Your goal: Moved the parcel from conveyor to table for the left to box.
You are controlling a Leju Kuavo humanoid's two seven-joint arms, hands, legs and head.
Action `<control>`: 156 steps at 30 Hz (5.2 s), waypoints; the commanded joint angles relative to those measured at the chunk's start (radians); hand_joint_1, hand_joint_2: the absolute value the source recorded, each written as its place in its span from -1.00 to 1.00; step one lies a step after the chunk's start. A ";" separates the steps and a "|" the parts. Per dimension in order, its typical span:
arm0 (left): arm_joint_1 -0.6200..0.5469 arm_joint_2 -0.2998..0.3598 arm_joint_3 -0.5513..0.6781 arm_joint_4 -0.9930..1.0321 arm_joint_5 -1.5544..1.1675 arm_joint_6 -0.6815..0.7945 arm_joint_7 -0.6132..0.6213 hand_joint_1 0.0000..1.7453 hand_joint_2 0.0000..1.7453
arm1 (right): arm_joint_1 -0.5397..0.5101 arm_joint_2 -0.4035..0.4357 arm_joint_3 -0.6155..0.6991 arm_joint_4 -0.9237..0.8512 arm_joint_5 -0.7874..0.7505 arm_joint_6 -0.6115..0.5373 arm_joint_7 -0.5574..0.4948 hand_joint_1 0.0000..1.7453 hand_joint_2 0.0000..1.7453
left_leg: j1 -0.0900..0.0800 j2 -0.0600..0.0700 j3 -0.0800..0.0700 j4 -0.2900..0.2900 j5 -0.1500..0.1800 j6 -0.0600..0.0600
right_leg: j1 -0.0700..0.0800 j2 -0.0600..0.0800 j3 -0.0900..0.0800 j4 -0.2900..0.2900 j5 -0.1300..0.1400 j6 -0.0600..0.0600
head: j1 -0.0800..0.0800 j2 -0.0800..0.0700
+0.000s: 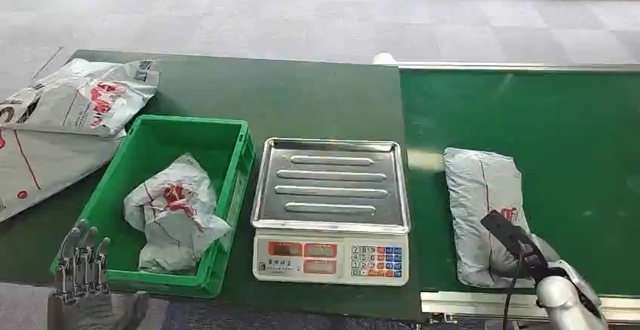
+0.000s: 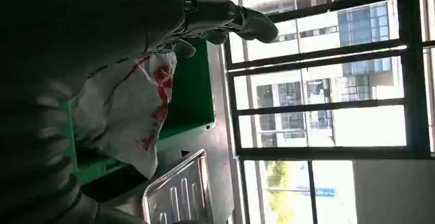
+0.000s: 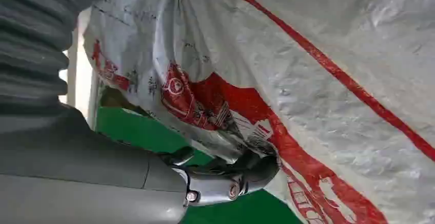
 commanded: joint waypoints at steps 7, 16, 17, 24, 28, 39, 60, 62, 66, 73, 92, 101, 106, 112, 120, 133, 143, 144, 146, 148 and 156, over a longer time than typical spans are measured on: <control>0.023 0.007 -0.004 0.025 -0.011 -0.005 -0.006 -1.00 1.00 | -0.132 -0.004 0.152 0.244 -0.013 0.017 -0.060 1.00 1.00 | 0.001 0.005 -0.003 -0.001 0.000 0.001 | 0.001 0.004 0.002 -0.003 0.003 -0.001 | 0.000 0.000; 0.025 0.007 -0.001 0.026 -0.016 -0.019 -0.009 -1.00 1.00 | -0.114 -0.004 0.146 0.207 -0.015 0.001 -0.062 1.00 1.00 | 0.000 0.001 0.003 -0.002 0.004 0.003 | 0.000 0.000 0.004 -0.005 0.006 0.001 | 0.000 0.000; 0.025 0.007 -0.001 0.026 -0.016 -0.019 -0.009 -1.00 1.00 | -0.114 -0.004 0.146 0.207 -0.015 0.001 -0.062 1.00 1.00 | 0.000 0.001 0.003 0.000 0.003 0.003 | 0.000 0.000 0.005 -0.003 0.005 0.002 | 0.000 0.000; 0.028 -0.022 0.017 0.012 -0.030 -0.035 -0.004 -1.00 1.00 | -0.072 0.048 0.076 0.077 0.000 -0.074 -0.045 1.00 1.00 | 0.001 -0.002 0.001 -0.002 0.004 0.003 | 0.001 -0.003 0.004 -0.005 0.005 0.001 | 0.000 0.000; 0.045 -0.106 0.072 -0.026 -0.062 -0.097 0.002 -1.00 1.00 | -0.066 0.190 -0.084 -0.194 -0.022 -0.396 -0.195 1.00 1.00 | 0.000 0.003 -0.002 0.000 0.003 0.003 | 0.000 0.002 0.000 -0.002 0.005 0.001 | 0.000 0.000; -0.002 -0.109 0.030 0.018 -0.066 -0.106 0.000 -1.00 1.00 | 0.091 0.192 -0.203 -0.506 -0.231 -0.815 -0.430 1.00 1.00 | -0.001 -0.010 -0.005 -0.001 0.006 0.002 | -0.001 -0.011 -0.001 -0.004 0.004 0.001 | 0.000 0.000; -0.114 0.027 -0.105 0.138 -0.063 -0.039 -0.039 -1.00 1.00 | -0.258 0.271 0.569 -0.266 -0.156 0.022 -0.306 1.00 1.00 | 0.003 0.005 -0.006 -0.004 0.011 -0.004 | 0.003 0.005 -0.008 -0.002 0.011 -0.005 | 0.000 0.000; -0.115 0.025 -0.105 0.137 -0.062 -0.034 -0.040 -1.00 1.00 | -0.275 0.288 0.591 -0.255 -0.155 0.058 -0.321 1.00 1.00 | 0.003 0.001 -0.005 -0.004 0.012 -0.004 | 0.003 0.001 -0.007 -0.002 0.010 -0.005 | 0.000 0.000; -0.117 0.022 -0.112 0.147 -0.059 -0.012 -0.037 -1.00 1.00 | -0.307 0.358 0.623 -0.204 -0.118 0.060 -0.300 1.00 1.00 | 0.003 0.001 -0.009 -0.002 0.011 -0.004 | 0.003 0.002 -0.008 0.000 0.010 -0.004 | 0.000 0.000; -0.084 0.003 -0.096 0.101 -0.070 0.003 -0.014 -1.00 1.00 | -0.282 0.369 0.543 -0.253 0.002 -0.012 -0.216 -1.00 1.00 | 0.003 -0.003 -0.010 -0.001 0.011 -0.003 | 0.003 -0.003 -0.009 0.001 0.008 -0.004 | 0.000 0.000; -0.202 0.004 -0.130 0.104 -0.316 -0.041 0.076 -1.00 1.00 | -0.134 0.442 0.278 -0.514 -0.072 -0.285 -0.399 -1.00 1.00 | 0.003 -0.007 -0.012 -0.001 0.013 -0.004 | 0.003 -0.006 -0.010 0.000 0.009 -0.005 | 0.000 0.000; -0.473 0.028 -0.157 0.313 -0.394 -0.044 0.245 -1.00 1.00 | 0.073 0.455 0.045 -0.839 -0.337 -0.477 -0.570 -1.00 1.00 | 0.002 -0.019 -0.013 -0.001 0.014 -0.003 | 0.002 -0.019 -0.007 -0.002 0.009 -0.004 | 0.000 0.000; -0.463 0.037 -0.166 0.301 -0.416 -0.038 0.262 -1.00 1.00 | 0.064 0.466 0.045 -0.826 -0.320 -0.506 -0.584 -1.00 1.00 | 0.002 -0.005 -0.011 -0.001 0.012 -0.003 | 0.002 -0.005 -0.010 -0.001 0.010 -0.005 | 0.000 0.000; -0.901 -0.015 -0.315 0.655 -0.644 -0.017 0.532 -1.00 1.00 | 0.313 0.454 -0.153 -1.037 -0.491 -0.773 -0.746 -1.00 1.00 | 0.003 -0.027 -0.015 0.000 0.017 -0.002 | 0.003 -0.028 -0.009 -0.003 0.008 -0.005 | 0.000 0.000; -1.147 -0.119 -0.466 1.167 -0.839 -0.050 0.773 -1.00 1.00 | 0.411 0.357 0.099 -0.802 -0.500 -0.771 -0.823 -1.00 1.00 | 0.002 -0.018 -0.013 -0.002 0.017 -0.001 | 0.002 -0.019 -0.006 -0.006 0.014 -0.002 | 0.000 0.000; -1.147 -0.200 -0.562 1.421 -1.029 -0.072 0.873 -0.80 1.00 | 0.319 0.352 0.270 -0.809 -0.448 -0.792 -0.714 -1.00 1.00 | 0.001 -0.004 -0.011 -0.002 0.014 -0.001 | 0.001 -0.004 -0.010 -0.003 0.014 -0.002 | 0.000 0.000; -1.149 -0.186 -0.500 1.430 -1.069 -0.110 0.897 1.00 1.00 | 0.342 0.400 0.212 -0.837 -0.405 -0.769 -0.698 -1.00 1.00 | 0.000 -0.005 -0.009 -0.001 0.014 0.000 | 0.000 -0.006 -0.003 -0.002 0.013 0.000 | 0.000 0.000; -1.144 -0.185 -0.496 1.418 -1.069 -0.114 0.895 1.00 1.00 | 0.346 0.400 0.210 -0.844 -0.403 -0.766 -0.697 -1.00 1.00 | 0.000 -0.003 -0.010 -0.002 0.015 0.000 | 0.000 -0.005 -0.004 -0.003 0.014 -0.001 | 0.000 0.000; -1.144 -0.185 -0.496 1.418 -1.069 -0.114 0.895 1.00 1.00 | 0.346 0.400 0.210 -0.844 -0.403 -0.766 -0.697 -1.00 1.00 | 0.000 -0.005 -0.011 -0.001 0.013 0.000 | 0.000 -0.006 -0.002 -0.002 0.012 0.000 | 0.000 0.000; -1.142 -0.187 -0.497 1.418 -1.069 -0.114 0.895 1.00 1.00 | 0.346 0.400 0.210 -0.844 -0.403 -0.766 -0.697 -1.00 1.00 | 0.000 -0.004 -0.010 -0.002 0.015 0.000 | 0.000 -0.005 -0.004 -0.003 0.014 -0.001 | 0.000 0.000; -1.090 -0.157 -0.395 1.160 -0.992 0.039 0.764 1.00 1.00 | 0.377 0.422 0.175 -0.874 -0.380 -0.775 -0.698 -1.00 1.00 | 0.000 -0.004 -0.005 -0.001 0.016 -0.001 | 0.000 -0.005 -0.003 -0.002 0.014 -0.002 | 0.000 0.000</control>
